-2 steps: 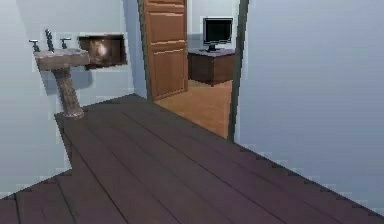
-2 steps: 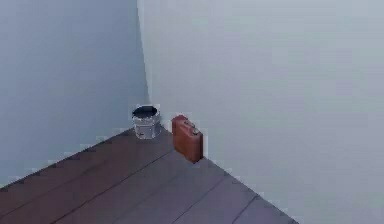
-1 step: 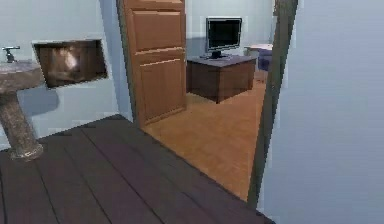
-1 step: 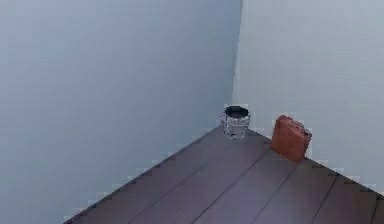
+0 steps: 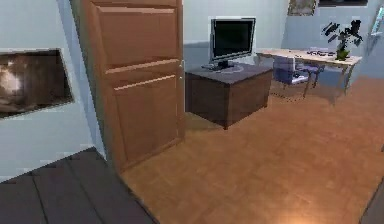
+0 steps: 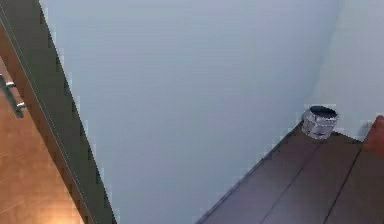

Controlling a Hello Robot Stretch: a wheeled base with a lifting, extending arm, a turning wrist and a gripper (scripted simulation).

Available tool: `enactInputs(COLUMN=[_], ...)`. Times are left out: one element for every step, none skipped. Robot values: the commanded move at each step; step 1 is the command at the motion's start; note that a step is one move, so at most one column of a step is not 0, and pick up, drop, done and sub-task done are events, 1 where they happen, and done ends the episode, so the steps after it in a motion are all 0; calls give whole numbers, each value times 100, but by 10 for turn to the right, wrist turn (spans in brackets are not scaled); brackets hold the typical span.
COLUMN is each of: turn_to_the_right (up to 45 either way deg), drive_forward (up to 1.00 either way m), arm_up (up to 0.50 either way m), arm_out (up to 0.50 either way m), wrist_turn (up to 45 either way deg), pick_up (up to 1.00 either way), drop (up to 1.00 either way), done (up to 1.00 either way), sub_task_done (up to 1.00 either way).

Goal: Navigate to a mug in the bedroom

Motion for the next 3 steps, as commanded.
enactInputs(turn_to_the_right=[240,0,90], drive_forward=[0,100,0], arm_up=[0,0,0], arm_out=[0,0,0], wrist_turn=[0,0,0], pick_up=[0,0,0], drop=[0,0,0], done=[0,0,0], sub_task_done=[0,0,0])
